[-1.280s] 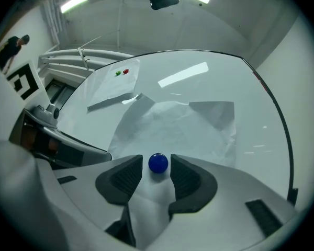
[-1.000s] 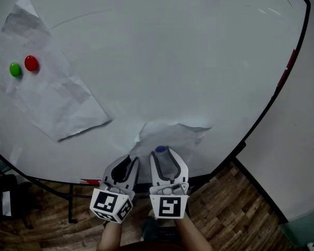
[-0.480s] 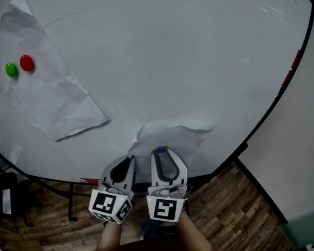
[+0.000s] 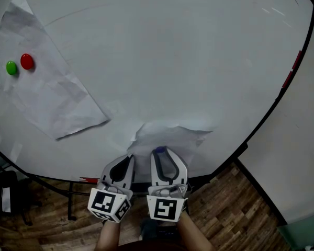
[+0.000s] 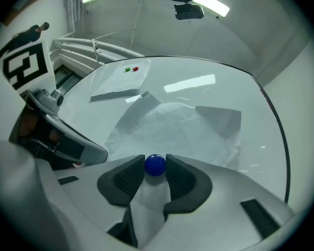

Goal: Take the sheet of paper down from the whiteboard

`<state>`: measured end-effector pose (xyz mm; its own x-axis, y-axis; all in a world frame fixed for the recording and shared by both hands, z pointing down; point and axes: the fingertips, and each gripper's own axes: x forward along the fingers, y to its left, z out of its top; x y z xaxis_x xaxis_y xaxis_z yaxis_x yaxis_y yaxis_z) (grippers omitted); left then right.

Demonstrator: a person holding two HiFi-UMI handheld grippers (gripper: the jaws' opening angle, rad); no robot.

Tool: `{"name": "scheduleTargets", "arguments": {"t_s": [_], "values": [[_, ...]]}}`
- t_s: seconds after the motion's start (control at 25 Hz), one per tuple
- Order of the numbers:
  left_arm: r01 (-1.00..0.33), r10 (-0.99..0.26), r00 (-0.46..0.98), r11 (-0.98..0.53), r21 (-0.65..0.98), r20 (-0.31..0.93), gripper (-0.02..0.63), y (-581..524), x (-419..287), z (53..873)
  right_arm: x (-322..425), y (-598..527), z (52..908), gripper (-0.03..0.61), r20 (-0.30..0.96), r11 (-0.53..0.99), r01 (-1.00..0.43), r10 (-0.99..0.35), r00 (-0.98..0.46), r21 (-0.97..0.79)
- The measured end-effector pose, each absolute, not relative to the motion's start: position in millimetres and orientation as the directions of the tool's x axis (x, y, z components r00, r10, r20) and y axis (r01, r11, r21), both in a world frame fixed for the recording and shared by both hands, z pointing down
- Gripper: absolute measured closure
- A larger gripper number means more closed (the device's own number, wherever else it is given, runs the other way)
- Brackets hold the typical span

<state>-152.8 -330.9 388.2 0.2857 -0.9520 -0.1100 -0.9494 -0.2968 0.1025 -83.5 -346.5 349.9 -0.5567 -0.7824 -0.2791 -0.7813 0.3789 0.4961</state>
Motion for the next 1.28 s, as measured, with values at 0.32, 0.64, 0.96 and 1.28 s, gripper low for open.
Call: {"name": "scheduleTargets", "arguments": {"t_s": [0.32, 0.64, 0.96, 1.28], "values": [[-0.942, -0.950, 0.290, -0.305, 0.140, -0.118, 0.591, -330, -153, 388, -83, -347, 350, 0.442, -0.264, 0.386, -0.772, -0.783, -0.564, 0.505], [-0.933, -0.952, 0.276, -0.298, 0.199, -0.131, 0.591, -327, -156, 391, -81, -335, 355, 0.442, -0.257, 0.392, -0.757, -0.774, -0.578, 0.522], [-0.930, -0.950, 0.274, -0.302, 0.208, -0.151, 0.591, -316, -154, 384, -73, -329, 353, 0.442, -0.259, 0.389, -0.761, -0.777, -0.573, 0.519], [-0.931, -0.956, 0.245, -0.278, 0.237, -0.159, 0.591, -302, -160, 380, -63, -320, 356, 0.442, -0.250, 0.389, -0.761, -0.782, -0.571, 0.519]]}}
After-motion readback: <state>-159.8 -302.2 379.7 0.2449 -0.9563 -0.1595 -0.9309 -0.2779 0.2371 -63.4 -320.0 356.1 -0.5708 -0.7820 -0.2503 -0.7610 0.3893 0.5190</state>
